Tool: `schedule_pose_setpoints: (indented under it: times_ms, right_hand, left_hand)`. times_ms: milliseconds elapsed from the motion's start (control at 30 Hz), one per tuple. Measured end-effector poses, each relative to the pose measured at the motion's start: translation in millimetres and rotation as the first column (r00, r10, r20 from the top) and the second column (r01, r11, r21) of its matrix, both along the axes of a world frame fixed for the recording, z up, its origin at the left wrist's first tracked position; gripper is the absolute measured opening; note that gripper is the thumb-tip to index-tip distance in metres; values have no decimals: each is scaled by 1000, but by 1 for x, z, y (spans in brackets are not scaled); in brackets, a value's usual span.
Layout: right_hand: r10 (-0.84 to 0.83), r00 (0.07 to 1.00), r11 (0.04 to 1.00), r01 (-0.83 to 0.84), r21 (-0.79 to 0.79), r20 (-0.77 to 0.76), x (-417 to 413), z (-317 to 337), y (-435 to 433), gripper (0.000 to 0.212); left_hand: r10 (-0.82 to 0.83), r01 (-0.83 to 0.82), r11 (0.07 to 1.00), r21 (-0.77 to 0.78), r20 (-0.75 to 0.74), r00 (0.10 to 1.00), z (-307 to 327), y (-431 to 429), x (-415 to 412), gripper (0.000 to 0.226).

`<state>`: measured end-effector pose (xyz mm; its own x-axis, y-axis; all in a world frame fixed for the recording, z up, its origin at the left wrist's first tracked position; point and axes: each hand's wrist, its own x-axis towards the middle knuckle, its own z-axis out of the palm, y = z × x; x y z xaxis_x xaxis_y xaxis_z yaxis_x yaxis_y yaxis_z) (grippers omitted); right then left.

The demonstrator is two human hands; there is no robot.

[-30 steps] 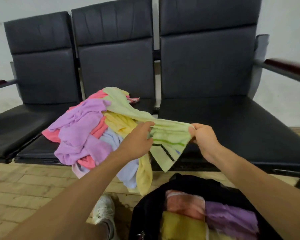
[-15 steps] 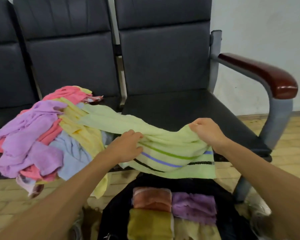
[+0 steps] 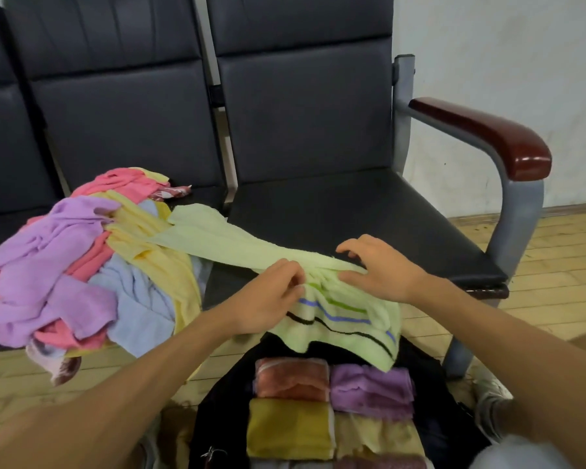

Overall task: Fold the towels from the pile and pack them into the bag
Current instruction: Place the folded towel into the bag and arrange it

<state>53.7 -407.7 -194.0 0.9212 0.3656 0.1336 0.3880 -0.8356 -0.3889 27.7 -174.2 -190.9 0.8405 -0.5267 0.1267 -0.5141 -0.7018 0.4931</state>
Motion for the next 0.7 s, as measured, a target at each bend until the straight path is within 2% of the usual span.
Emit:
schedule_pose_setpoints:
  times_ms: [100, 200, 333, 400, 433, 500, 533, 600, 700]
  right_hand:
    - [132, 989, 988, -125, -91, 73, -5, -4, 19, 39]
    - [151, 982, 984, -139, -112, 109, -6, -3, 31, 29]
    - [141, 987, 989, -144, 32, 79, -2, 3, 32, 18]
    - [20, 1000, 972, -25, 235, 23, 3, 10, 30, 16]
    - [-71, 997, 913, 78, 401, -34, 4, 14, 28, 17]
    - [-217, 956, 641, 293, 709, -200, 9, 23, 20, 19]
    - [-275, 925, 527, 373, 764, -262, 11, 25, 14, 20]
    - [-338, 871, 445, 482, 755, -358, 10, 23, 6, 21]
    - [-299, 809, 382, 587, 713, -506, 3, 16, 5, 18]
  left_hand:
    - [-92, 92, 996, -7, -21, 996, -6, -2, -14, 4]
    - [-126, 127, 992, 21, -45, 991, -8, 3, -22, 7]
    - [-102, 111, 989, 96, -98, 990, -9, 13, -25, 11]
    - [-86, 103, 986, 130, -128, 988, -8, 16, -25, 11]
    - [-80, 98, 986, 136, -134, 988, -7, 17, -25, 12]
    - [-72, 90, 984, 153, -118, 990, -6, 20, -23, 11]
    - [-74, 88, 983, 163, -91, 993, -7, 22, -20, 9]
    - [-54, 58, 986, 159, -33, 998, -11, 26, -12, 7]
    - [53, -59, 987, 148, 43, 998, -14, 33, -1, 19]
